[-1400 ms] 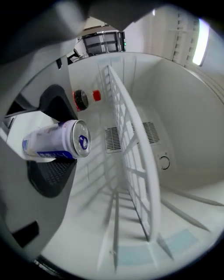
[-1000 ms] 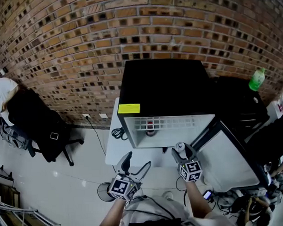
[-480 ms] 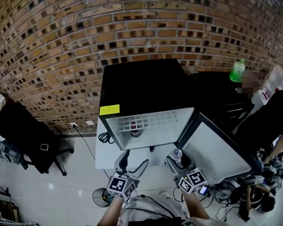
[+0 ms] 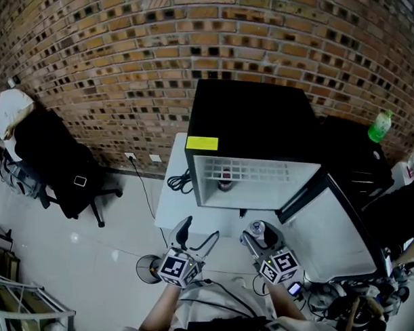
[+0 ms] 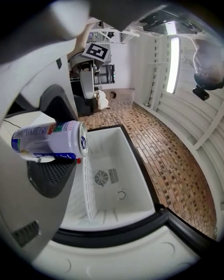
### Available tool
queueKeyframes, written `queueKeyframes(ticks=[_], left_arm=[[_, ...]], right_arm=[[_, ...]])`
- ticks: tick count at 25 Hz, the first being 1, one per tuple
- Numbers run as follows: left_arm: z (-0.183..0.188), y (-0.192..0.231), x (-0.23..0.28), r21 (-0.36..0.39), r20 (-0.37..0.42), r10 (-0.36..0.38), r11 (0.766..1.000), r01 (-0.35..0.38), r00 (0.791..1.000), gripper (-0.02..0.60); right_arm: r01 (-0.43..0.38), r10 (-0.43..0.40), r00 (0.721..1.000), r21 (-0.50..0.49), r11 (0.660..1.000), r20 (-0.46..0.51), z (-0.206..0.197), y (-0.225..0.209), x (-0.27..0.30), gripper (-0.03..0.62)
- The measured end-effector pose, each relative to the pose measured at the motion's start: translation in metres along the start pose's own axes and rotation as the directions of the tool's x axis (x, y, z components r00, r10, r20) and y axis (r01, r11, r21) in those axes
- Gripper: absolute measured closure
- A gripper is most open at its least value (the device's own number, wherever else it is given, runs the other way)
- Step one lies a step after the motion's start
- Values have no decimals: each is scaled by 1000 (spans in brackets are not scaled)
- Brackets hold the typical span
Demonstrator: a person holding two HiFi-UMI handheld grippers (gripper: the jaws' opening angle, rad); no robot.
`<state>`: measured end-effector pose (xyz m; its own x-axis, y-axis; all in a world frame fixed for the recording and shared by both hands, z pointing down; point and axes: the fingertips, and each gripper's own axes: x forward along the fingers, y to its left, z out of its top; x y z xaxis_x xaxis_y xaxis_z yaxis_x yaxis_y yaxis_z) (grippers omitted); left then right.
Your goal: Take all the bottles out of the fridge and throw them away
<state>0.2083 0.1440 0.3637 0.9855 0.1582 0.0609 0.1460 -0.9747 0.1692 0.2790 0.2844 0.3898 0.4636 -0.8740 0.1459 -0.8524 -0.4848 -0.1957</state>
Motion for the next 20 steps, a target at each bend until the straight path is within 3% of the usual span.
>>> queueKeyframes(ticks=[5, 8, 10, 15, 20], left_arm=[[-12, 46, -56, -8, -15, 173, 985, -173, 985, 190], [-18, 69, -92, -42, -32, 274, 960, -275, 961, 189], [-30, 88, -121, -75, -48, 353, 931, -356, 934, 190], [-103, 130, -205, -132, -145, 548, 815, -565, 824, 190], [-182, 171, -262, -182, -253, 643, 702, -688, 723, 190]], right_arm=[[-176, 174, 980, -6, 984, -98, -24, 52, 50, 313], [-281, 275, 947, -14, 960, -165, -45, 87, 81, 313], [-354, 341, 915, -24, 935, -216, -67, 114, 103, 313], [-544, 499, 779, -12, 839, -380, -135, 188, 146, 315], [-694, 610, 608, 33, 719, -508, -228, 260, 188, 315]])
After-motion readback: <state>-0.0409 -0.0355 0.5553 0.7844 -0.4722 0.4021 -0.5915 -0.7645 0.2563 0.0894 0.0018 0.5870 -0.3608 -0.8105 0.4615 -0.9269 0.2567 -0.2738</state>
